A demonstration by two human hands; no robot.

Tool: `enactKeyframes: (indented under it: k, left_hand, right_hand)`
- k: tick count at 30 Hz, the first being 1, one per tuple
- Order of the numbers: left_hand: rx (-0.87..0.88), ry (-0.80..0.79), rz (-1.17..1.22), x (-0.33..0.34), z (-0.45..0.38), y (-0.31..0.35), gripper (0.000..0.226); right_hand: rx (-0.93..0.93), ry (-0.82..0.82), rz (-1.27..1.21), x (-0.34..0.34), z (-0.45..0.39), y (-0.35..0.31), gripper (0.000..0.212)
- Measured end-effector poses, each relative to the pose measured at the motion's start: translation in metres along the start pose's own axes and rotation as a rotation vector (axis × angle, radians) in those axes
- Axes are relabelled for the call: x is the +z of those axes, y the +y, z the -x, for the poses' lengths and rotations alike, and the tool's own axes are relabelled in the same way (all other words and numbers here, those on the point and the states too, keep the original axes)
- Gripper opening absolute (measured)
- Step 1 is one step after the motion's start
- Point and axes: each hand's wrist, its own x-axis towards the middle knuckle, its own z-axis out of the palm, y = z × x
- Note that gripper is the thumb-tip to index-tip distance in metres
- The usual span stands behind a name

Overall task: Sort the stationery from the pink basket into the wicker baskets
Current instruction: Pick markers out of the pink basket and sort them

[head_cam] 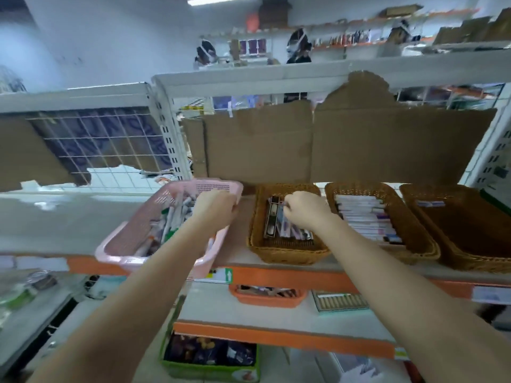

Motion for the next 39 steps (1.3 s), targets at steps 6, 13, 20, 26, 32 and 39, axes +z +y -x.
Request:
enactKeyframes:
  k: [6,13,20,26,32,39]
  left_hand:
    - [-0.155,-0.041,0.013,0.017,0.015,-0.058,0.026]
    - [-0.26,-0.043,0.019,0.04,0.043,-0.114,0.019]
    - [-0.124,-0.037,0.05,0.067,0.054,-0.157,0.016]
    - [-0.022,-0.026,0.1,0.079,0.052,-0.176,0.021]
    - [0.063,-0.063,0.196,0.081,0.061,-0.176,0.024]
    - [0.057,-0.044,0.271,0.085,0.069,-0.176,0.019]
  right_hand:
    - [-0.109,0.001,-0.021,0.02,-0.049,-0.06,0.029]
    - [-0.239,0.017,-0.06,0.032,-0.081,-0.126,0.028]
    - [-0.218,-0.021,-0.064,0.055,-0.095,-0.177,0.026]
    - [-0.076,-0.111,-0.014,0.064,-0.09,-0.208,0.025]
    - [0.105,-0.148,-0.027,0.067,-0.067,-0.234,0.021]
    - [0.224,-0.326,0.079,0.081,-0.073,-0.248,0.032]
